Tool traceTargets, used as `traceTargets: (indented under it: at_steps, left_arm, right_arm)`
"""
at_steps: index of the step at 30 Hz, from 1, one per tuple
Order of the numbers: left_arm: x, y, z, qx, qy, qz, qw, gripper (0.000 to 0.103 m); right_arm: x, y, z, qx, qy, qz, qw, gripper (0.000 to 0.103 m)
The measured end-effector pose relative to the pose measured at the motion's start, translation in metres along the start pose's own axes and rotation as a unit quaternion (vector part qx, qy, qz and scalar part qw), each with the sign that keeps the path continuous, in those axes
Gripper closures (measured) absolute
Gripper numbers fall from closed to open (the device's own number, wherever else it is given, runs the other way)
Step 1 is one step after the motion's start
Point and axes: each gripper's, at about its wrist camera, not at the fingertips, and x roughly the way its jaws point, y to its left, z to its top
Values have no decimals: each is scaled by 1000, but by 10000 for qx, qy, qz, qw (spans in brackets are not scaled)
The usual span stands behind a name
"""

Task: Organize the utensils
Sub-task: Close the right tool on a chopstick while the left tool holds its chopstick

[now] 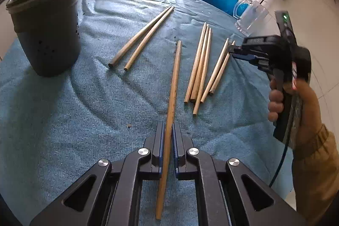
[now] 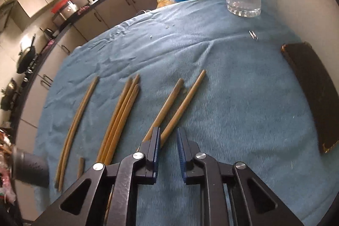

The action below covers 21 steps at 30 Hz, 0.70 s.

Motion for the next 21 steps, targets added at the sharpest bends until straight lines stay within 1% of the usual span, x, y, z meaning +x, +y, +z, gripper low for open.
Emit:
traceTargets:
  at_steps: [4,6,10,12,14,16,19,21]
  left_arm:
    - [1,0,1,13,-33,23,10000,95]
    - [1,1,0,1,-41,19,10000,95]
    - [1,-1,-1,-1,-90,84,9999,95]
    - [0,0,-2,-74,-63,70,9999,96]
    - [-2,2,-3,-173,28,13,9998,96]
    - [-7,5,-9,-262,165,-51,9995,96]
    - [-15,6,-24,-272,294,-100,9991,96]
    - [-22,5,-35,-241,344,-121,9990,96]
  right_arm:
    - [8,22,9,-435,140,-646,9969,87]
    - [11,25,11,-492,164,-776,9956,87]
    - [16,31,12,-743,241,-1183,9899,88]
    - [15,33,9,-872,310,-1202,9884,89]
    - [7,32,-2,-956,403,-1055,9890,92]
    - [-2,31,-18,-1134,438,-1000,9875,95]
    - [-22,23,-50,-1415,498,-856,9850,95]
    - [-37,16,-71,-1492,566,-739,9844,95]
